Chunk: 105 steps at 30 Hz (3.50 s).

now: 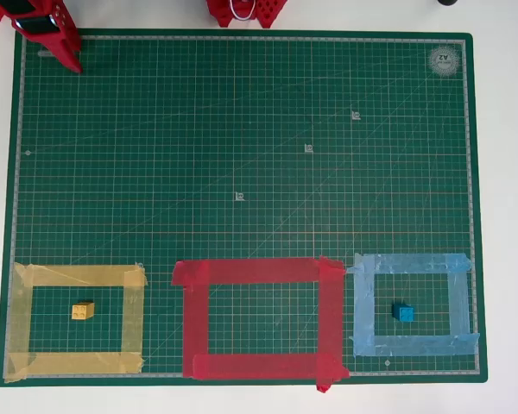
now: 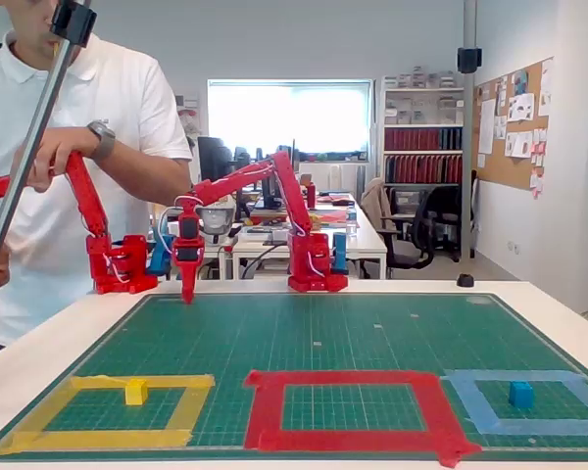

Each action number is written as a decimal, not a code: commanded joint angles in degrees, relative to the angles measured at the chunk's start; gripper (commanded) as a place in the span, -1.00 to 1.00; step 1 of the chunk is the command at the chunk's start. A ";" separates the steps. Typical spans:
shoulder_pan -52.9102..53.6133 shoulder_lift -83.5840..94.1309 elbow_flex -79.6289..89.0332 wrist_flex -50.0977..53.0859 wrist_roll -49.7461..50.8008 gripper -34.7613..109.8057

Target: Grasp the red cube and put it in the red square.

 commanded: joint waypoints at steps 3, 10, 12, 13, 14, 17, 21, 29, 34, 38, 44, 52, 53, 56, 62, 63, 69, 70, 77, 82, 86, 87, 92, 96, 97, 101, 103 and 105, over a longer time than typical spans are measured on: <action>0.44 3.69 0.53 0.70 -0.62 -0.21; 0.97 4.92 0.18 0.79 -0.44 -0.21; 1.14 5.45 0.00 0.79 -0.18 -0.21; 1.23 5.71 0.00 0.79 0.00 -0.22; 1.32 6.06 0.00 0.79 0.09 -0.23; 1.67 7.03 0.35 0.79 0.53 -0.28; 1.93 8.35 0.97 0.79 1.23 -0.41; 2.81 10.37 2.29 0.79 1.93 -0.53; 2.46 12.22 1.58 0.79 1.76 -0.53; -1.93 16.61 -0.70 0.09 1.49 -0.53; -16.35 16.61 -9.05 -1.76 -0.26 -0.53; -41.31 -4.31 -33.66 -2.90 0.44 -0.53; -44.65 -7.82 -37.53 -2.81 1.41 -0.53; -53.96 -17.58 -47.81 -2.37 1.58 -0.53; -71.10 -20.65 -52.29 2.64 -3.52 -0.53; -73.65 -20.83 -54.14 6.06 -3.43 -0.53; -83.06 -26.81 -64.51 14.50 0.62 -0.53; -83.50 -29.18 -67.24 14.50 1.14 -0.53; -81.83 -46.05 -87.80 14.59 0.53 -0.53; -80.33 -47.90 -89.74 14.59 -1.14 -0.53; -79.28 -48.16 -90.44 14.41 -0.79 -0.53; -79.01 -48.43 -91.05 14.24 -0.62 -0.53; -77.70 -49.92 -93.96 13.80 -0.97 -0.53; -76.90 -51.42 -94.57 11.25 -0.70 -0.53; -76.64 -51.77 -94.75 10.55 -0.62 -0.53; -75.85 -53.26 -95.98 9.84 -0.70 -0.53; -75.76 -53.44 -95.98 9.84 -0.79 -0.53; -75.76 -53.53 -95.98 9.84 -0.79 -0.53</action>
